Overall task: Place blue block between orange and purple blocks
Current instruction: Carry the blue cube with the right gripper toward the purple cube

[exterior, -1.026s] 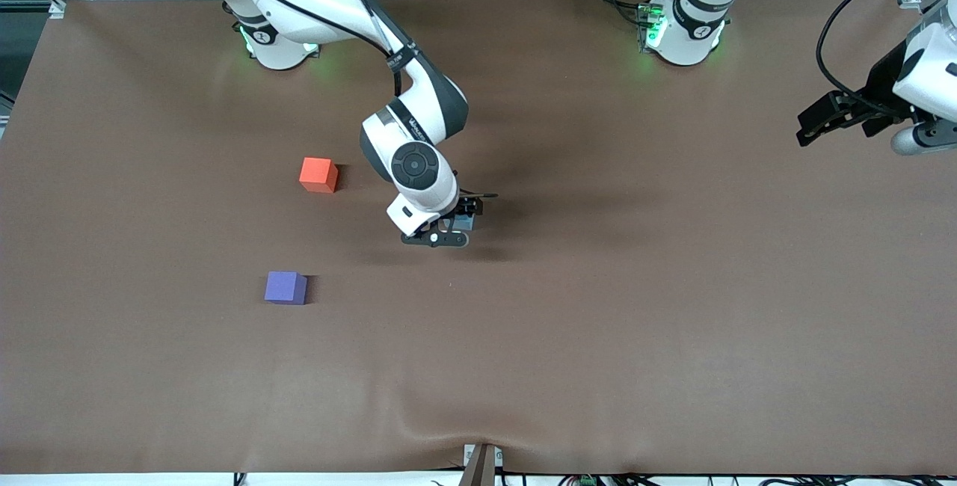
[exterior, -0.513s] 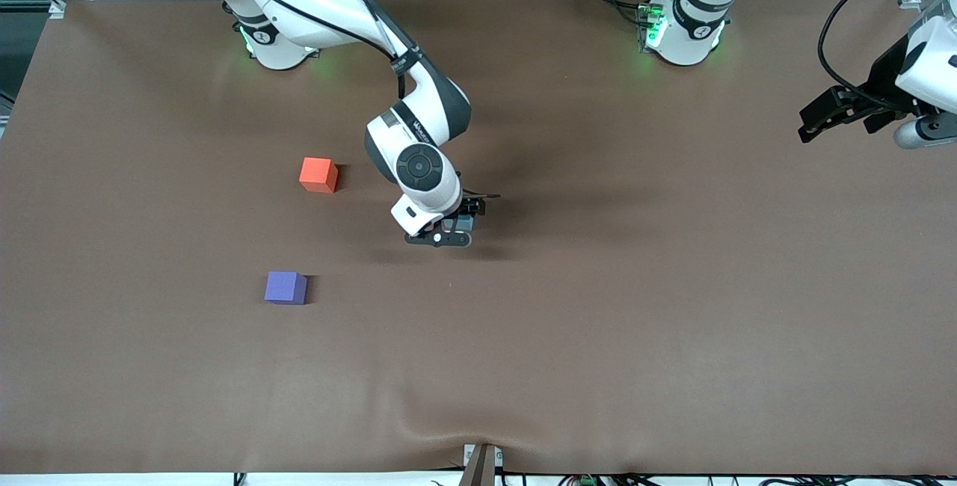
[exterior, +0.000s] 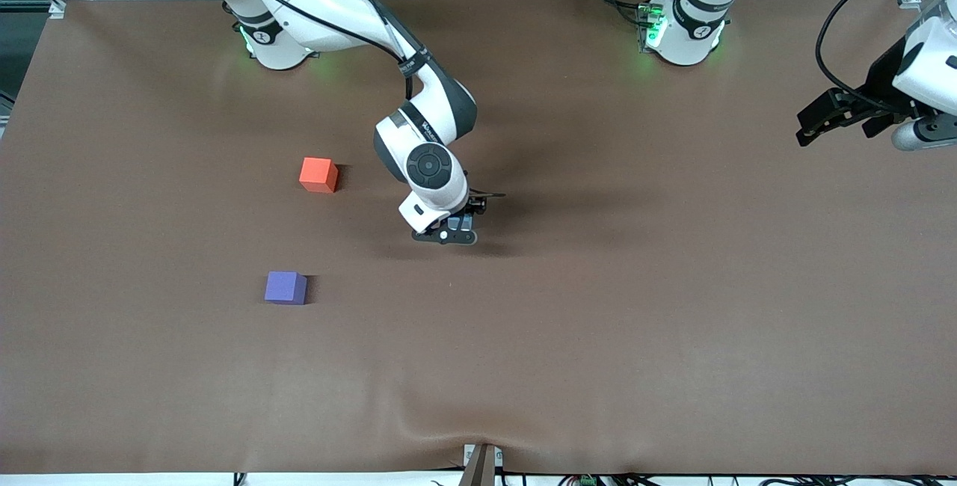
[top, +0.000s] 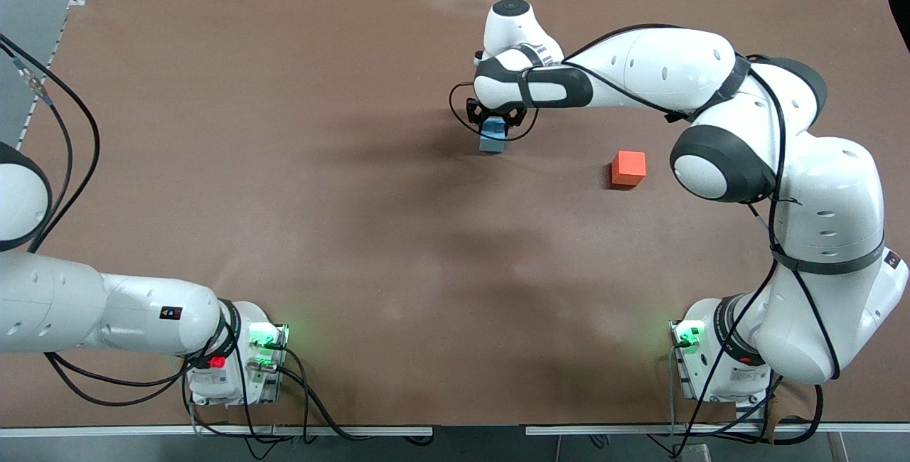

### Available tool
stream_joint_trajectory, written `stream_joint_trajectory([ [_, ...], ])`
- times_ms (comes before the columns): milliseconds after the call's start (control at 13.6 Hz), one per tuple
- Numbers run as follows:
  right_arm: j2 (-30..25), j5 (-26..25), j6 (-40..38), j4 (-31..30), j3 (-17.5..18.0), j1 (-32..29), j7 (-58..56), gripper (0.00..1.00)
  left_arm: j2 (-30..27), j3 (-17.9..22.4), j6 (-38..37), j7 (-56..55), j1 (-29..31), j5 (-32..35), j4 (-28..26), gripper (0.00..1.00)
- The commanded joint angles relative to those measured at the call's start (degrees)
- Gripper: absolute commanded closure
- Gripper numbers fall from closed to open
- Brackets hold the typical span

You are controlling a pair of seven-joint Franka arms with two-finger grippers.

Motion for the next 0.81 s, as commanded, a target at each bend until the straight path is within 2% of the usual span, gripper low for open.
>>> stream_joint_trajectory([
  [0,-0.69,-0.53,-2.16,1.25,-0.17,-1.82,-2.24,1.00,0.25,-1.26,-0.85,1.10,1.40,0.10,1.31,0.00],
  [147,-2.09,-0.53,-9.17,3.26,-0.17,-5.16,-4.08,1.00,0.25,-2.74,-1.29,1.18,2.62,0.10,0.88,0.00],
  [440,-7.45,-0.44,-20.17,1.87,-0.17,-17.54,-19.89,1.00,-0.18,-3.89,-2.78,1.27,3.77,0.01,0.96,0.00],
  [733,-12.63,-0.62,-21.08,-5.67,-0.26,-24.93,-29.21,1.00,-0.27,-7.76,-3.92,1.19,6.58,-0.08,1.14,0.00],
])
